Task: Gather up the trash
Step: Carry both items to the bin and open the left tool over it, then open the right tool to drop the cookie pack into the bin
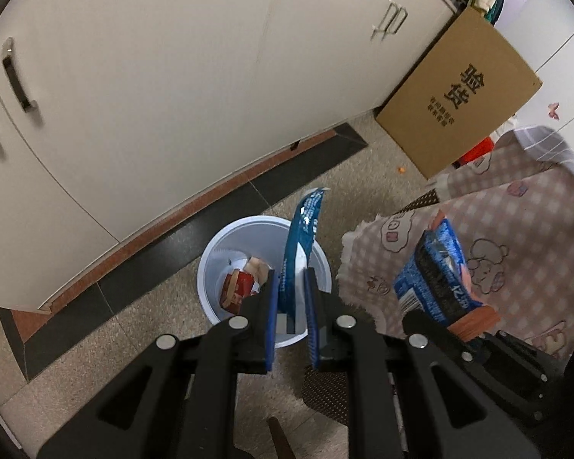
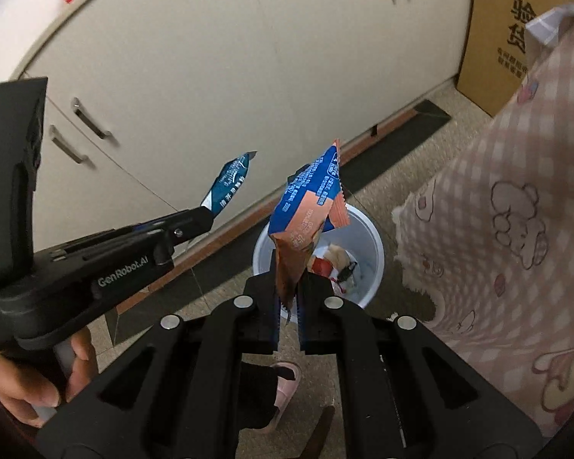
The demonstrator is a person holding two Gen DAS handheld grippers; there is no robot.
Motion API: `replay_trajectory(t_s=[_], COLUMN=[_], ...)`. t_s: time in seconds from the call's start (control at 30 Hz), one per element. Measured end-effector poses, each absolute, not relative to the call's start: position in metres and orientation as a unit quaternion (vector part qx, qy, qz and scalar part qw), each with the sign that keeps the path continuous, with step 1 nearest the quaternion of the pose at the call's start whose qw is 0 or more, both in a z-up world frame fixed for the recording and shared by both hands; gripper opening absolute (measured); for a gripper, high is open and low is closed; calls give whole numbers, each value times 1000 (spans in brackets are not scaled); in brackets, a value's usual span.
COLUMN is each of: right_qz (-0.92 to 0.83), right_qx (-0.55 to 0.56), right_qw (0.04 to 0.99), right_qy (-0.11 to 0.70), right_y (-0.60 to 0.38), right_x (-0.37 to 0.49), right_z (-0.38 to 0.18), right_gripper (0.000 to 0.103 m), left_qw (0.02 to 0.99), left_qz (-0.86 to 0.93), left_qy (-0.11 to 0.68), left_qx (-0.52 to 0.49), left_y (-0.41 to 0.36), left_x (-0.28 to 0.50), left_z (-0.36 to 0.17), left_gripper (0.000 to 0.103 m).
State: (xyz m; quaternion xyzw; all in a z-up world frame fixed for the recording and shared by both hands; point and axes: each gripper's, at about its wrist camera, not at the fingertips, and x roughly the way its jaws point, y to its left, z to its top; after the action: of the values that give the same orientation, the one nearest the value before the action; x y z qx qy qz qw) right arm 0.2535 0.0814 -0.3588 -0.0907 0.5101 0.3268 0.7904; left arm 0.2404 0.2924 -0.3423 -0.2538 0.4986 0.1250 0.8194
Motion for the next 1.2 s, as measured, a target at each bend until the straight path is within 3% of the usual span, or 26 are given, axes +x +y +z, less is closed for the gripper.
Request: replay_trajectory(t_s=[0.13, 0.2, 0.23, 0.27, 0.33, 1.2], right_qz=[314, 310, 309, 307, 306, 313], right_qx=[-83, -76, -74, -72, -70, -73], right_qw=[793, 795, 795, 795, 795, 784], right_qy=[516, 516, 516, 518, 520, 532], right_y=[77, 76, 76, 74, 70, 78], right_x=[262, 265, 267, 269, 272, 268], right_z=[-371, -375, -376, -379, -380, -389], right_gripper=[7, 7, 7, 7, 7, 7], left_qw=[818, 818, 819, 822, 827, 823], left_qz=[131, 135, 137, 140, 145, 157], left_qy=[505, 504, 501, 496, 488, 494], left_qx=[-244, -242, -242, -241, -236, -232], left_y=[286, 285, 283, 282, 280, 289], left_x=[249, 252, 251, 250, 250, 238], left_z=[-348, -348, -346, -343, -340, -334], left_gripper=[14, 27, 45, 55, 58, 63])
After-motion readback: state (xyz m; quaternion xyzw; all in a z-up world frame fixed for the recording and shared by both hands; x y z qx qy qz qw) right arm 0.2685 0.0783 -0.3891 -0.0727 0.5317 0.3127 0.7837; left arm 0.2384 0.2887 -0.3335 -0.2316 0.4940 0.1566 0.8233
